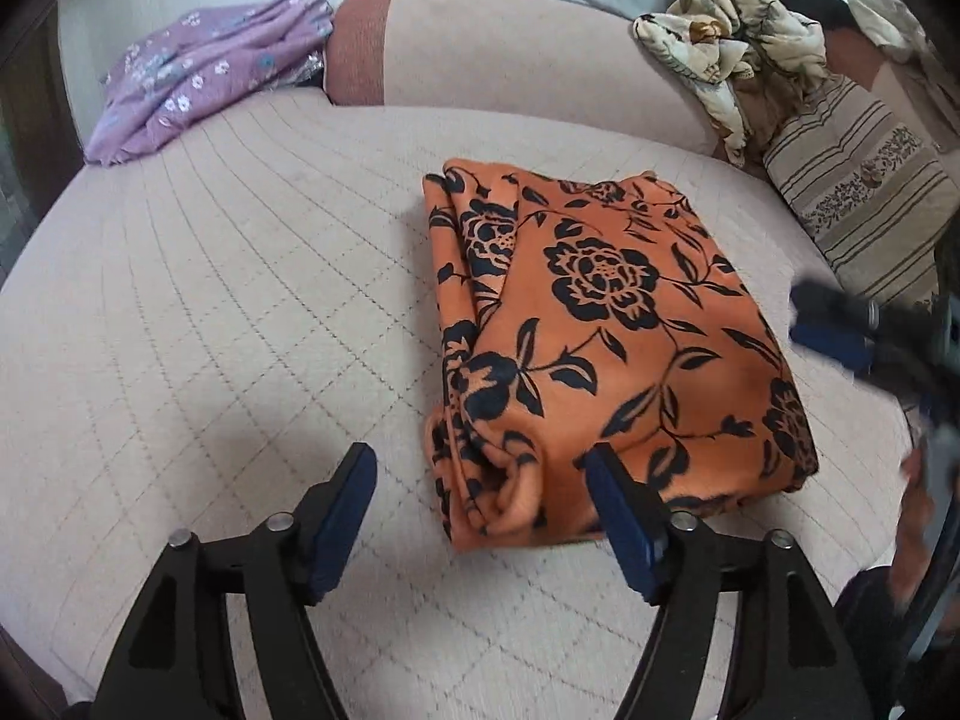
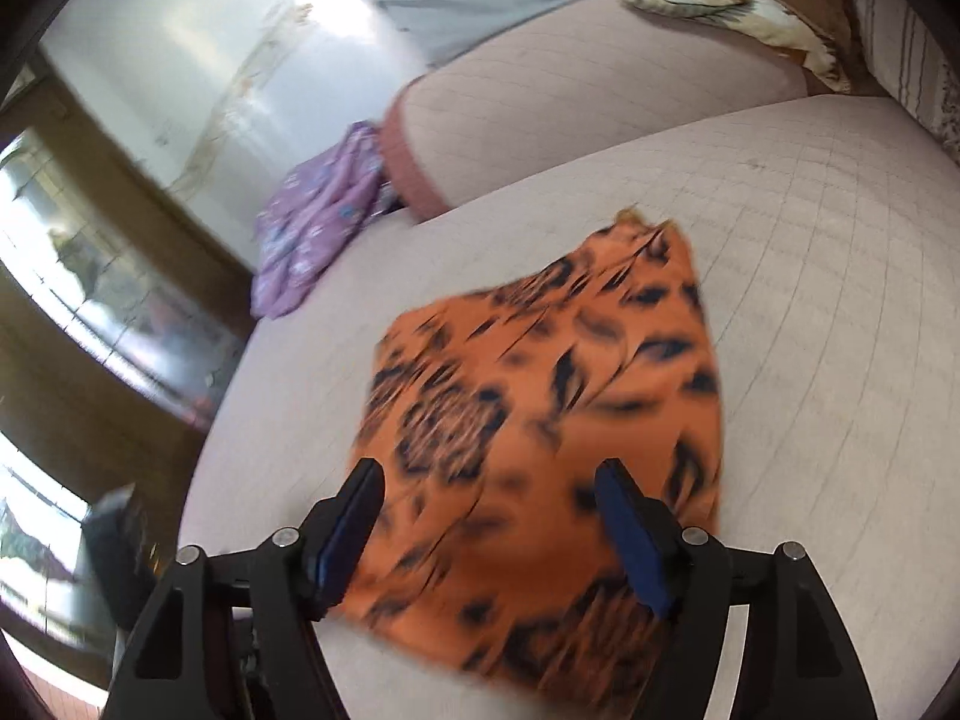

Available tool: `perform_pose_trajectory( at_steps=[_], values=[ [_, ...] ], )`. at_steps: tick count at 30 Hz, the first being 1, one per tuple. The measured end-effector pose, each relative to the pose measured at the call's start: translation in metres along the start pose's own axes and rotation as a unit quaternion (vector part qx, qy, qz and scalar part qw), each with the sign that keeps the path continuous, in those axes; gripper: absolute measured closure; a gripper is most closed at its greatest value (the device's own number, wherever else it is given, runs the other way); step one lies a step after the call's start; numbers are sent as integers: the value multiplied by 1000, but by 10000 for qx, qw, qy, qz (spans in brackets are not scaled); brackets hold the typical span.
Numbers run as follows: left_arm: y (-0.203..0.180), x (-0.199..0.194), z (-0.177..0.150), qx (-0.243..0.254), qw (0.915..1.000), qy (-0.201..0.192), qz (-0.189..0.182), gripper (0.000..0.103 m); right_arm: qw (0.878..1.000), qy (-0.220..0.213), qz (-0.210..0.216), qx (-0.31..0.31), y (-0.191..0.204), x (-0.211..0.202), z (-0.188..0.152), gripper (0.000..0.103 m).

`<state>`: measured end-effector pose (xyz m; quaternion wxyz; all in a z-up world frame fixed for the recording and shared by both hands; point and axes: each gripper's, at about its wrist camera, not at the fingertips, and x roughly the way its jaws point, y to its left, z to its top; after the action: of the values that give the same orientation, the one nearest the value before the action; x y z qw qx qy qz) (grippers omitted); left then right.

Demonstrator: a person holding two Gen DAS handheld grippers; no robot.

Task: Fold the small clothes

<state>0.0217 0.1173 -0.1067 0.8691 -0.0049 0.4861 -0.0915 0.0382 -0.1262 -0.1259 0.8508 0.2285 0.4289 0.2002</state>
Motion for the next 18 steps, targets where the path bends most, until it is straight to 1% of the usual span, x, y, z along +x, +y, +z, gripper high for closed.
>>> perform_pose_trajectory(
  at_steps=[1,2,4,5,7,9,10,11,12,13,14,15,16,18],
  values=[
    [3,-6,-4,-3,10000,9,16,28,10000,26,-16,47,-1,-1,-9,20],
    [1,-10,-5,-14,10000,28,25,28,9996,225,-90,135,-7,6,-21,17],
    [4,-20,-6,-19,10000,43,-19,28,9969,661,-323,283,-19,25,-32,17],
    [4,-28,-9,9,10000,12,-27,28,9970,614,-316,348,-22,23,-34,17],
    [3,-37,-11,26,9999,-161,43,26,9985,323,-247,378,-14,4,-31,17],
    [1,-44,-13,-16,9995,-287,153,16,9995,-10,-246,172,2,-17,-28,17],
    [0,-48,-14,-43,9993,-346,167,16,9996,-102,-267,68,9,-24,-29,16],
    [-1,-53,-16,-61,9990,-409,166,15,9997,-62,-245,-32,14,-26,-33,13],
    [-3,-55,-18,-48,9990,-422,164,15,9997,58,-228,-86,16,-24,-38,13],
    [-4,-57,-19,-27,9990,-414,176,15,9995,212,-221,-91,14,-20,-43,13],
    [-6,-58,-19,-13,9990,-400,194,15,9987,473,-189,-16,8,-7,-49,13],
    [-7,-60,-21,-1,9990,-375,225,15,9970,713,-281,106,-1,3,-54,13],
    [-7,-63,-22,18,9990,-375,237,15,9951,860,-428,252,-8,7,-60,13],
    [-5,-71,-24,36,9984,-474,301,15,9979,497,-256,333,-4,-11,-61,13]
  ],
)
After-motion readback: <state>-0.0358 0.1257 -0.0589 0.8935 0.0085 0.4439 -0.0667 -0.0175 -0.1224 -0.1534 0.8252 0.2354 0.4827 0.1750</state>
